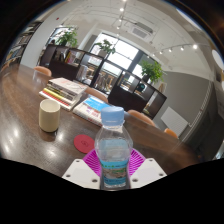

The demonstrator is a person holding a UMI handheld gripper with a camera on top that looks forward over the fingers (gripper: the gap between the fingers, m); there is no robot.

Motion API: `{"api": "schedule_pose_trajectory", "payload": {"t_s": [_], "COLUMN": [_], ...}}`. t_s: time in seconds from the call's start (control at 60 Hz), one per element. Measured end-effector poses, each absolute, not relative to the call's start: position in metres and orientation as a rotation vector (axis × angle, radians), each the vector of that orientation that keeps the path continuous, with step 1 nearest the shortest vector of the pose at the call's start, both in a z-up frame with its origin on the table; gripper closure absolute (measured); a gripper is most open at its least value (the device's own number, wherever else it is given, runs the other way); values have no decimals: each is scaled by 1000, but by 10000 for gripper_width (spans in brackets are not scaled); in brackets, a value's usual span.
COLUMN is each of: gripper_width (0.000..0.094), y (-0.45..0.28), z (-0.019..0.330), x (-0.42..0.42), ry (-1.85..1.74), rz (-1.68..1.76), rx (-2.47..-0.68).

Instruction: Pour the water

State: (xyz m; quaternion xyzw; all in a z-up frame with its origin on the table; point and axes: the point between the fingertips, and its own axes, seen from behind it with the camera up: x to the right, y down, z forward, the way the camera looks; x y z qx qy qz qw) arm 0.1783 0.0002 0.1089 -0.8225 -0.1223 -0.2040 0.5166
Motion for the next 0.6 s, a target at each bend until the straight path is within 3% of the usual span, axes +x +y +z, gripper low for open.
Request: {"api": "schedule_pose_trajectory", "payload": {"t_s": [0.217,0.6], "gripper_width": [644,645], "y": [74,141], "z": [153,153], "x": [119,56], "ry": [-836,-1546], "rz": [-935,-1418], "rx": [-1846,-1396]}}
